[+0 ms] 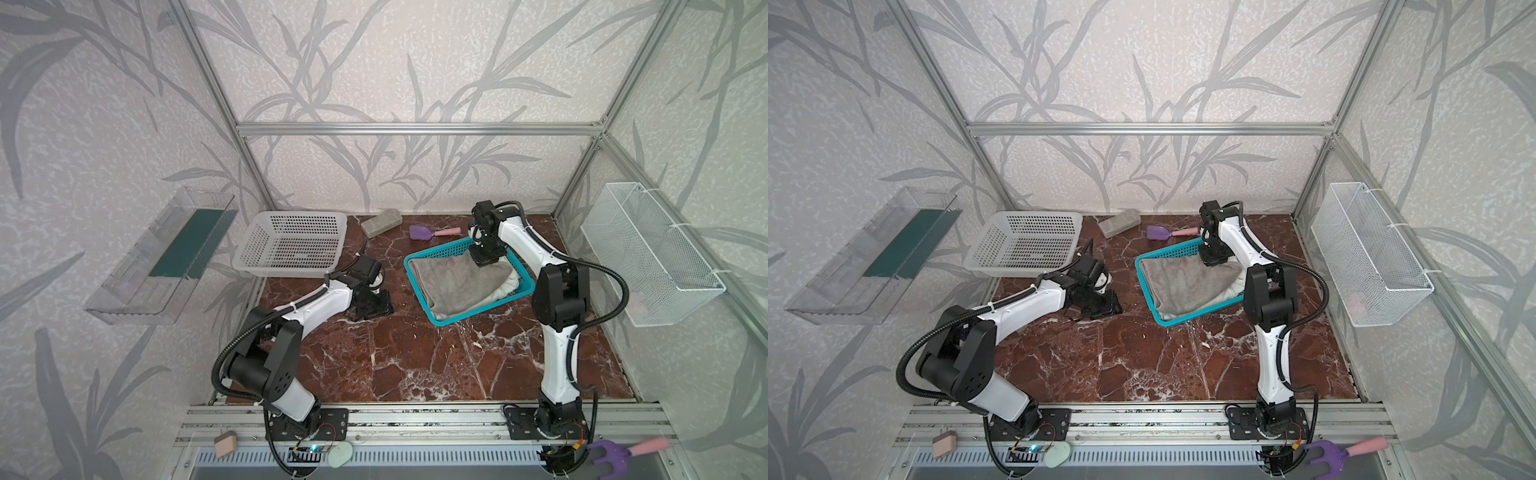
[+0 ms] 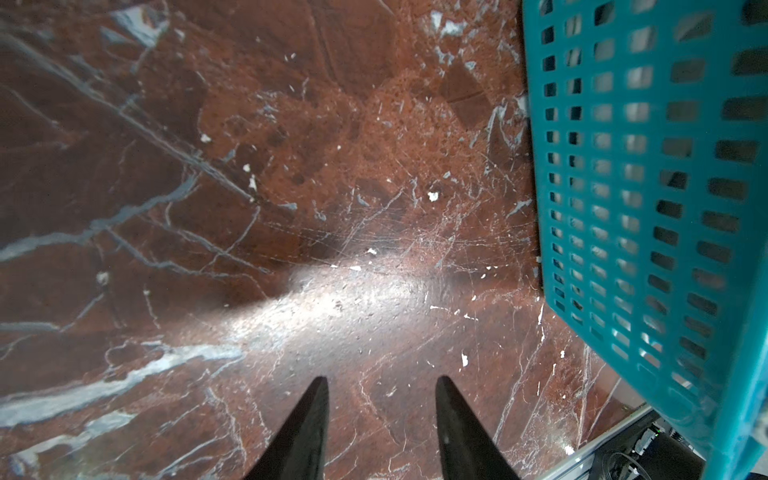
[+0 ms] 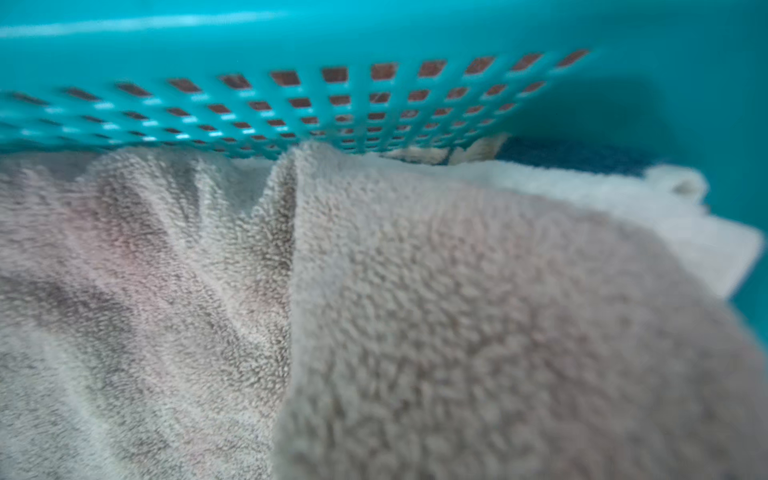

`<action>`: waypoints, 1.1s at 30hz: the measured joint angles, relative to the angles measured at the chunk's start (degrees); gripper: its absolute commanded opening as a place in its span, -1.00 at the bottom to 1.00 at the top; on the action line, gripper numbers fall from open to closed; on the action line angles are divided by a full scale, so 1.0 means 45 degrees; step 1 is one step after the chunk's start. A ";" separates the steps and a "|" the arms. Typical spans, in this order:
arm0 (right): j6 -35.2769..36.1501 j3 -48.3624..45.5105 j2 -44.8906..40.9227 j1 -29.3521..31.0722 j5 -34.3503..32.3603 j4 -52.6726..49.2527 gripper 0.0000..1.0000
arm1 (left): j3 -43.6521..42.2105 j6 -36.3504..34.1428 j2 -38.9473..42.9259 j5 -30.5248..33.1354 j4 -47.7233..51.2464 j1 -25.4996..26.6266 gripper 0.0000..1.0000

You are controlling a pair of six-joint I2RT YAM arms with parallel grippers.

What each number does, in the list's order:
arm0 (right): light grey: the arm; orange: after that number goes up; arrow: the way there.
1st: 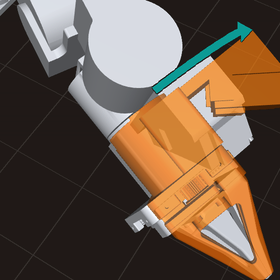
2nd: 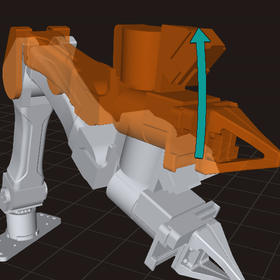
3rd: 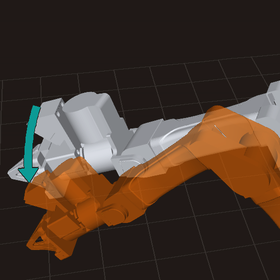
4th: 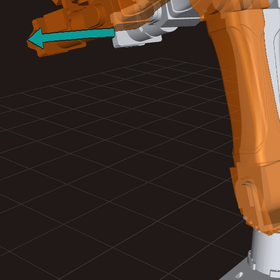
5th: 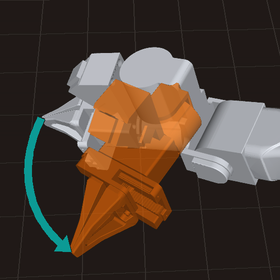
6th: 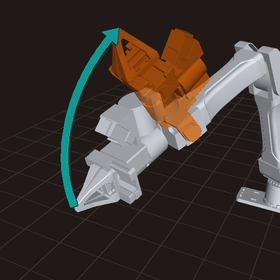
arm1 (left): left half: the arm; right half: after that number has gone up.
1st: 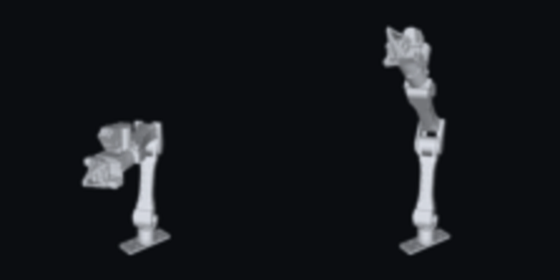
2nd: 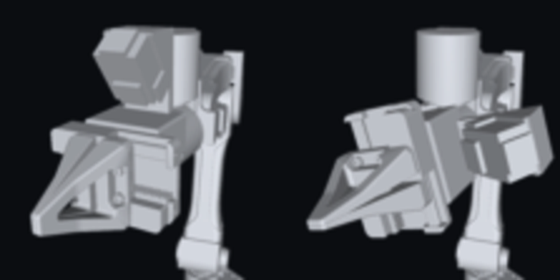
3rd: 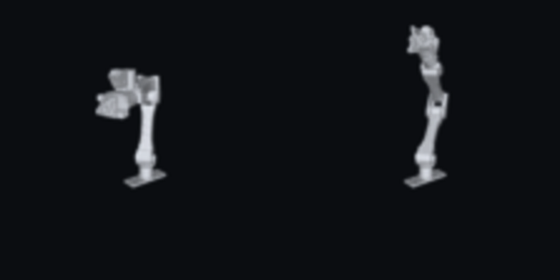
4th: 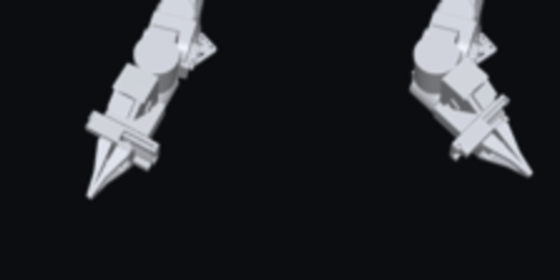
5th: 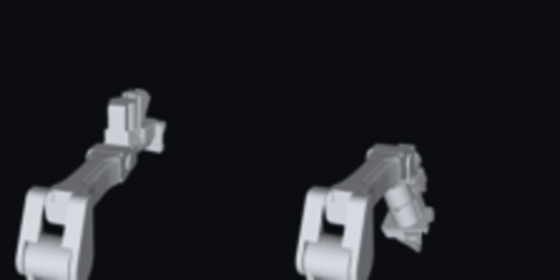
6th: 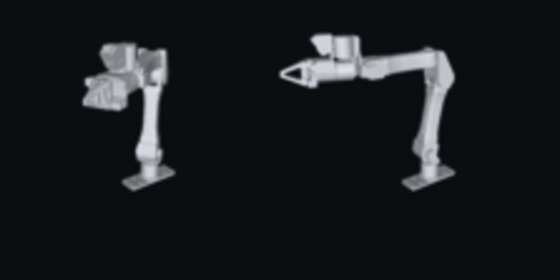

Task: Fold and stack the towels
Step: 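Open the right gripper and withdraw it from the basket while the left gripper draws back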

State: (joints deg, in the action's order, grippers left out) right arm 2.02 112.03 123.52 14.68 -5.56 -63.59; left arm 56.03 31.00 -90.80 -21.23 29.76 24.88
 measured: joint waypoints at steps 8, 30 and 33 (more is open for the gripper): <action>0.0068 0.0136 -0.0165 -0.0019 -0.1350 0.0083 -0.89 | 0.0253 -0.0010 -0.0520 -0.0019 0.0063 0.0000 -0.11; -0.0665 -0.5207 -0.9515 -0.0083 -0.2365 0.3764 0.98 | 0.1564 -0.1171 0.0826 0.1880 0.1608 -0.0335 0.03; -0.0690 -0.7504 -1.0972 -0.0204 -0.2443 0.4711 0.98 | 0.2186 -0.1685 0.1996 0.3245 0.1977 -0.0481 0.12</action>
State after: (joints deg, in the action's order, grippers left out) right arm -1.08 78.26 74.15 13.76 -16.56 -42.39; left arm 65.87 23.42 -81.82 -6.63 38.65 22.72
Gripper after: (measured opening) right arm 0.991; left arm 0.536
